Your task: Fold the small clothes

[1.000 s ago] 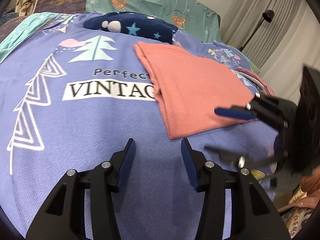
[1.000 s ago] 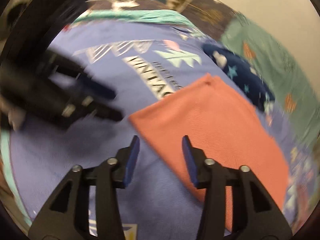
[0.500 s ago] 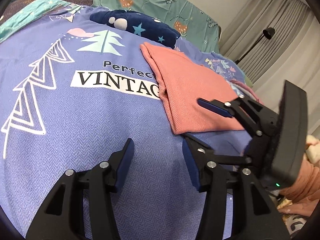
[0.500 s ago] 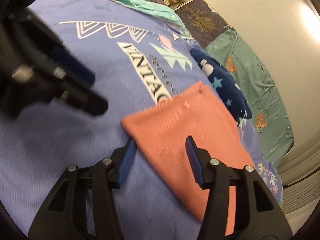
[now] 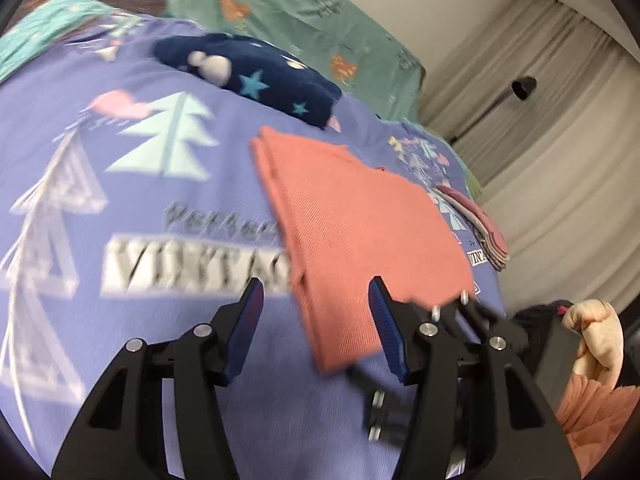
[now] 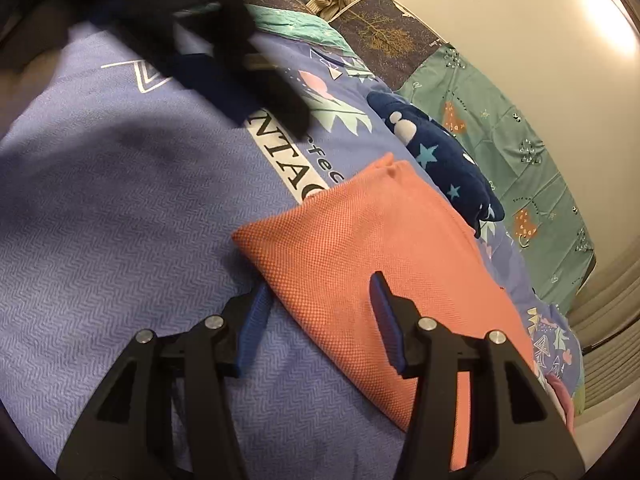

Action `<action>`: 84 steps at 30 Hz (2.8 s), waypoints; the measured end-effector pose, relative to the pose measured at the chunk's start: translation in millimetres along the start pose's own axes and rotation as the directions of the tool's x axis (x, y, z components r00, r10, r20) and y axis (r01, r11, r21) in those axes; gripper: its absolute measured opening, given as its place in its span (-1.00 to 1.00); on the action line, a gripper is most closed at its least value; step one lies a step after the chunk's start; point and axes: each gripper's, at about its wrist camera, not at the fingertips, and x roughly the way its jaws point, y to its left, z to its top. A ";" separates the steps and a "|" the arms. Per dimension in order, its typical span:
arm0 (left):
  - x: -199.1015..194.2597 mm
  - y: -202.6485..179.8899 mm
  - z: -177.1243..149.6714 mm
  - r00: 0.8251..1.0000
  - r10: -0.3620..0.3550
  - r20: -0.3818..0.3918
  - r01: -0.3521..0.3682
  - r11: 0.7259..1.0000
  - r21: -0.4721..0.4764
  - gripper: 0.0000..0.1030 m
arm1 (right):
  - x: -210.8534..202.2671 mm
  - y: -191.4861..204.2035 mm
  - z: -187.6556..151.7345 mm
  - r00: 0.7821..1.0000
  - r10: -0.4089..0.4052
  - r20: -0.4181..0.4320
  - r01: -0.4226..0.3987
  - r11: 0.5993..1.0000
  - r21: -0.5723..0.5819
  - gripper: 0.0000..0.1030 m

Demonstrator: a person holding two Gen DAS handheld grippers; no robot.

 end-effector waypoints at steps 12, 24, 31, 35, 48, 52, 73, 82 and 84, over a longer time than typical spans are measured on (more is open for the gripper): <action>100.9 36.8 71.9 0.985 -0.133 -0.111 0.123 0.988 -0.095 0.08 | 5.5 -2.2 2.7 1.000 0.007 -0.008 -0.006 1.000 0.020 0.00; 138.2 38.7 96.0 0.986 -0.109 -0.123 0.096 0.990 -0.106 -0.69 | 25.0 -8.1 17.7 1.000 0.015 -0.016 -0.014 0.998 0.064 -0.90; 122.8 21.0 104.6 0.992 -0.098 -0.083 0.092 0.993 -0.076 -0.71 | 6.7 -37.5 15.3 0.997 0.059 0.044 -0.067 0.975 0.210 -0.90; 115.3 -2.4 114.8 0.994 -0.083 -0.071 0.081 0.996 -0.026 -0.71 | -7.2 -53.7 10.4 0.995 0.053 0.079 -0.074 0.955 0.289 -0.90; 113.6 -103.2 138.9 0.999 -0.024 -0.038 0.028 0.993 0.113 -0.75 | -65.7 -132.6 -42.1 0.986 -0.028 0.163 -0.068 0.831 0.553 -0.90; 119.8 -127.5 141.4 0.999 -0.005 -0.033 0.010 0.990 0.140 -0.75 | -78.2 -146.4 -57.3 0.981 -0.048 0.185 -0.071 0.810 0.582 -0.90; 228.5 -234.1 127.3 0.984 0.114 -0.134 -0.078 0.964 0.253 -0.81 | -92.3 -214.1 -164.6 0.977 -0.086 0.195 -0.108 0.591 0.799 -0.90; 305.6 -277.6 100.4 0.961 0.178 -0.214 -0.093 0.930 0.357 -0.82 | -86.5 -239.4 -231.1 0.989 -0.073 0.128 -0.082 0.449 0.890 -0.90; 319.0 -283.1 94.5 0.954 0.199 -0.223 -0.103 0.919 0.380 -0.81 | -83.3 -243.2 -244.9 0.991 -0.060 0.118 -0.083 0.416 0.906 -0.90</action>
